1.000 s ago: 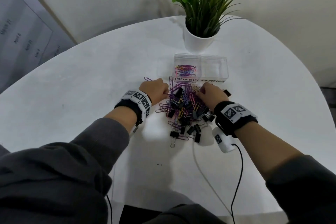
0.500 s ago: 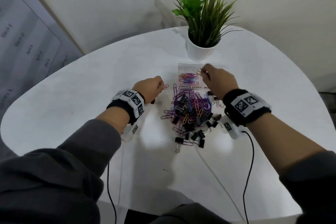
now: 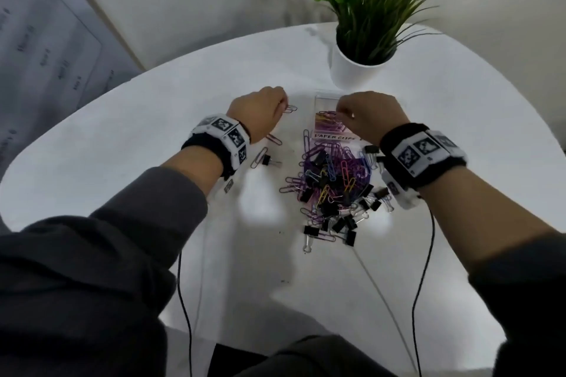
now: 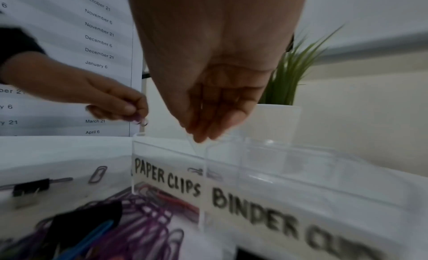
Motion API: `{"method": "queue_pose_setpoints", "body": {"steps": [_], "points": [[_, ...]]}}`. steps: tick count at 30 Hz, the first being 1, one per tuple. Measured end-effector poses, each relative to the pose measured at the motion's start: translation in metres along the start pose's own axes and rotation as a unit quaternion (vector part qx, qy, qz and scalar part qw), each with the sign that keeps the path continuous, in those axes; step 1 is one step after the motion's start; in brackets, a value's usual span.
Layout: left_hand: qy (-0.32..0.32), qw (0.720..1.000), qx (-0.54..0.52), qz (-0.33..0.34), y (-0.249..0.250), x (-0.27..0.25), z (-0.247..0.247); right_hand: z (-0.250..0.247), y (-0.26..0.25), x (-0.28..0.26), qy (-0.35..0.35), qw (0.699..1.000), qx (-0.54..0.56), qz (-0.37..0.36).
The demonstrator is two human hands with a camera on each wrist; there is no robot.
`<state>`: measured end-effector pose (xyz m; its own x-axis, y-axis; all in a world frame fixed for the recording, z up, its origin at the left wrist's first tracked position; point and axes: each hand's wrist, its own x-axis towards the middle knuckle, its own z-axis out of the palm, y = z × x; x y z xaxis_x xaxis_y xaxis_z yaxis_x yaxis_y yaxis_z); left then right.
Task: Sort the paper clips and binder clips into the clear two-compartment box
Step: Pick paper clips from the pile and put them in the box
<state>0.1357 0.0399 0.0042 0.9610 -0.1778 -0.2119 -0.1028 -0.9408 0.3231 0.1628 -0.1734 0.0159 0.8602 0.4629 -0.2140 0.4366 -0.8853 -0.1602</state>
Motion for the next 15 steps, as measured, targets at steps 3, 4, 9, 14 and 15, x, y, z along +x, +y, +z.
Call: {"method": "queue_pose_setpoints", "body": {"steps": [3,4,9,14,15], "points": [[0.017,0.999,0.009,0.05,0.03,0.023,-0.007,0.005,0.009,-0.027,0.026,0.999,0.029,-0.003],[0.013,0.998,0.009,0.066,0.04,0.031,-0.007,0.008,0.011,-0.035,0.028,0.999,0.031,0.002],[-0.053,0.995,0.0,0.085,0.077,0.055,0.012,0.037,0.017,-0.059,-0.013,0.998,0.045,0.042],[-0.081,0.989,0.008,0.124,0.08,0.044,0.019,0.055,0.024,-0.066,0.006,0.99,0.086,0.107],[-0.053,0.988,0.02,0.14,0.078,0.039,0.017,0.056,0.025,-0.066,0.01,0.989,0.089,0.12]]}}
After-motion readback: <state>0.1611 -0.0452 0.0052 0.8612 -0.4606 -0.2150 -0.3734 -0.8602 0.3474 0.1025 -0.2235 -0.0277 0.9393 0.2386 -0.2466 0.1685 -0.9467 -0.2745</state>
